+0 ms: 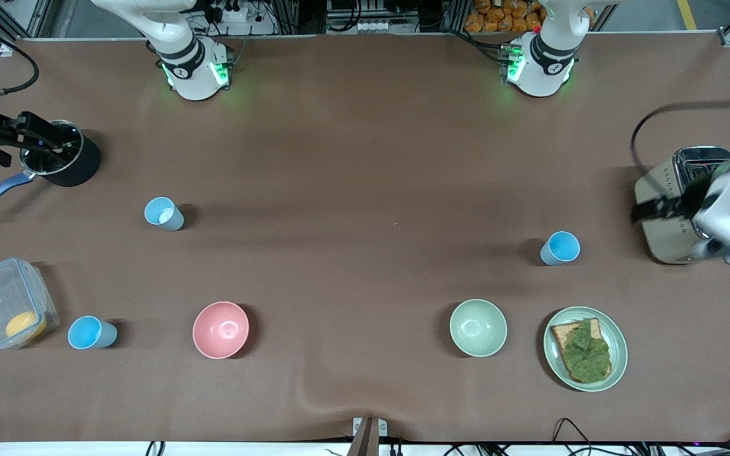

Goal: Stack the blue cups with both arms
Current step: 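Reach the left gripper down to the blue cup beside the toaster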

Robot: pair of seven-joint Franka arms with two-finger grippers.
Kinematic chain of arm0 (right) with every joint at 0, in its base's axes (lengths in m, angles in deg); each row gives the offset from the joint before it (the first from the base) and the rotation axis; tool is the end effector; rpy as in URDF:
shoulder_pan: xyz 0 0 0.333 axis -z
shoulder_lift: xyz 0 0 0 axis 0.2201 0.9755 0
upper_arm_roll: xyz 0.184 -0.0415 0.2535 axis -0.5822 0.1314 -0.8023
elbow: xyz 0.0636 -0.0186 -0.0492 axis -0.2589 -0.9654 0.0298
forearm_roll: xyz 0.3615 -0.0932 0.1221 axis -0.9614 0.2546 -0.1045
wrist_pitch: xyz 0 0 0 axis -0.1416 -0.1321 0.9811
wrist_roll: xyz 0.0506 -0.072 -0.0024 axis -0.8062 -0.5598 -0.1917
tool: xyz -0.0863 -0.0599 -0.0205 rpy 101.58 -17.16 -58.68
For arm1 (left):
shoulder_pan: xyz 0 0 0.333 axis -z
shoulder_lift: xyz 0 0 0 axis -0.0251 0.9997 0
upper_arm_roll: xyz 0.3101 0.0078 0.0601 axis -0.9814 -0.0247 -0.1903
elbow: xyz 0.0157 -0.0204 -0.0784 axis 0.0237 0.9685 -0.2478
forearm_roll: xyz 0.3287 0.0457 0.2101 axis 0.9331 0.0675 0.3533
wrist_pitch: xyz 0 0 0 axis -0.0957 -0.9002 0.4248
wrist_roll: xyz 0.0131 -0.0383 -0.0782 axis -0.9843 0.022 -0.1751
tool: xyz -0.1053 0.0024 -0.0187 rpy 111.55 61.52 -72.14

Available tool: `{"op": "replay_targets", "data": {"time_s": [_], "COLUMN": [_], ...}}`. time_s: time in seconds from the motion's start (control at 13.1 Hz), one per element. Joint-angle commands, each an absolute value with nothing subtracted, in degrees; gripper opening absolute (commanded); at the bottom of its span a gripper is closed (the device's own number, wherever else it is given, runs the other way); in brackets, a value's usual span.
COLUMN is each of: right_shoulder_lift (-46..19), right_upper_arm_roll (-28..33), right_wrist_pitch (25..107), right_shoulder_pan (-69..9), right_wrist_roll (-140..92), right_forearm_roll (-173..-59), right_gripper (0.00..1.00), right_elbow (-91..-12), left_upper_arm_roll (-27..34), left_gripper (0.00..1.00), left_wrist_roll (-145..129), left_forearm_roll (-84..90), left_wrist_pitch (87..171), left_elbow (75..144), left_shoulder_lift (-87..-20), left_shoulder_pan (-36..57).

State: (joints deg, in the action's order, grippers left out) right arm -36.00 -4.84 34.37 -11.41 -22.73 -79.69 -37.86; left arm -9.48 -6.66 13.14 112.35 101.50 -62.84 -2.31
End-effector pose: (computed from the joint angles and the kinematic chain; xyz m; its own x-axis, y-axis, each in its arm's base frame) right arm 0.5469 0.0080 0.6474 0.9963 0.0770 -0.0383 0.0763 -0.9969 -0.0176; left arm 0.6323 -0.0076 0.4594 0.9903 0.0665 -0.1219 0.0656 -0.9978 -0.0115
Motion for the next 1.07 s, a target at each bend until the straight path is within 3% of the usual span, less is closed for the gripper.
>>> {"op": "replay_targets", "data": {"time_s": [0.0, 0.15, 0.54, 0.99], "right_shoulder_lift": [-36.03, -36.47, -36.03, -31.47], "right_upper_arm_roll": [-4.36, -4.36, -4.36, -4.36], "right_wrist_pitch": [33.71, 33.44, 34.05, 35.55], "right_shoulder_pan": [-11.05, -10.61, -10.52, -9.99], "right_wrist_roll": [-22.24, -22.59, -22.60, -22.68], "right_forearm_roll": [-80.34, -80.34, -80.52, -79.73], "right_gripper": [1.00, 1.00, 1.00, 1.00], "right_elbow": [-38.13, -37.96, -38.65, -40.41], "left_upper_arm_roll": [-8.91, -8.82, -8.82, -8.82], "left_gripper": [1.00, 1.00, 1.00, 1.00], "left_wrist_roll": [-6.31, -7.01, -6.84, -6.93], "left_forearm_roll": [12.26, 12.26, 12.52, 12.44], "left_wrist_pitch": [126.46, 132.21, 137.39, 142.50], "left_elbow": [114.69, 120.95, 125.27, 125.28], "left_shoulder_lift": [-63.73, -64.00, -61.99, -57.06], "left_shoulder_pan": [-2.78, -2.17, -2.52, -2.60]}}
